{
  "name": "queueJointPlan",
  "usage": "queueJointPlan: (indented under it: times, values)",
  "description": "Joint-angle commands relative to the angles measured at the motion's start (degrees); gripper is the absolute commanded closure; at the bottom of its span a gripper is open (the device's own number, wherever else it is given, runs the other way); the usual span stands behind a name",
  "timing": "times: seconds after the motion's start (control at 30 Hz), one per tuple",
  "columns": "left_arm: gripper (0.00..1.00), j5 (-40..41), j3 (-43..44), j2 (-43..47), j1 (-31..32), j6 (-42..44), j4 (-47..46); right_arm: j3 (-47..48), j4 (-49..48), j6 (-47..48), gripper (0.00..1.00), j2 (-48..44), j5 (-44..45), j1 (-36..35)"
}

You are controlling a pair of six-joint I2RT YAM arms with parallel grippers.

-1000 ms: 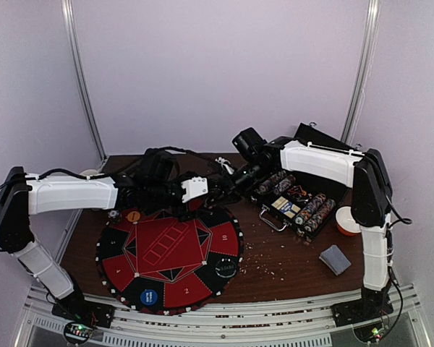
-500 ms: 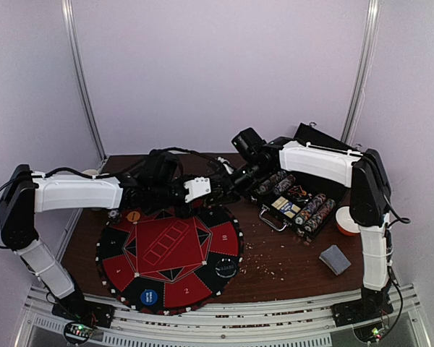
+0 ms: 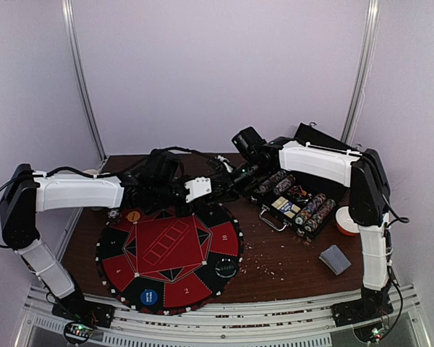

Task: Distribute texas hold em gaming equipment
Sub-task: Pass from the right arm to the left, then place the poker chips pile at the small blind area.

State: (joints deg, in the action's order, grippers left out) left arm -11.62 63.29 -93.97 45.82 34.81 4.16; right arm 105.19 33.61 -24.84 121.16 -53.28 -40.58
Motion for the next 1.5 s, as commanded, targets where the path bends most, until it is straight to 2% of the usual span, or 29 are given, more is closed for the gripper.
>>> queueJointPlan:
  times: [0.0,0.03,0.07,0.13,0.2,0.27,0.37,0.53,0.67,0.77,0.87,1.07,1.33,1.47]
  values:
    - [1.0,-0.7,1.9,0.2,0.2,-1.7,-2.2,1.1,-0.4,0.5,1.0,0.5,-0.7,0.2]
    - [1.0,-0.5,2.0,0.2,0.1,-1.9,-1.5,0.8,-0.3,0.6,1.0,0.4,-0.5,0.6]
    - [1.0,-0.2,2.1,0.1,0.1,-2.2,-0.8,0.6,-0.3,0.6,0.94,0.2,-0.2,0.8]
    - [1.0,0.7,2.6,-0.2,0.1,-3.0,1.1,0.1,-0.3,0.7,0.76,-0.3,0.1,1.4]
    - [1.0,1.3,3.3,-0.4,0.1,-3.9,4.0,-0.5,0.1,1.1,0.64,-0.9,0.4,1.9]
    - [1.0,2.1,3.4,-0.5,0.1,-5.4,6.5,-1.2,0.3,1.5,0.56,-1.7,1.0,2.4]
    - [1.0,2.7,3.3,-0.2,0.1,-8.2,10.4,-2.4,0.3,2.0,0.5,-3.1,1.4,3.1]
    - [1.0,3.0,3.9,0.3,0.2,-20.4,19.0,-3.8,2.7,4.7,0.48,-5.1,3.1,4.5]
    - [1.0,4.3,3.7,0.6,0.2,-41.4,28.4,-5.7,5.0,7.3,0.47,-7.4,6.7,6.2]
    - [1.0,5.8,-0.1,2.2,1.7,-56.4,33.5,-5.8,6.9,9.9,0.46,-8.3,8.5,7.4]
    - [1.0,8.1,-5.3,5.2,5.1,-65.6,37.9,-4.9,9.7,13.0,0.46,-8.6,11.9,7.7]
    - [1.0,13.3,-15.1,13.4,5.8,-76.7,42.9,-6.8,11.0,16.8,0.46,-9.8,12.3,7.8]
    - [1.0,10.9,-26.2,19.0,5.7,-87.5,44.6,-8.4,11.1,18.5,0.45,-10.2,12.2,8.2]
    - [1.0,10.8,-28.0,20.3,5.7,-90.2,46.5,-8.3,11.0,18.7,0.45,-9.8,11.8,8.2]
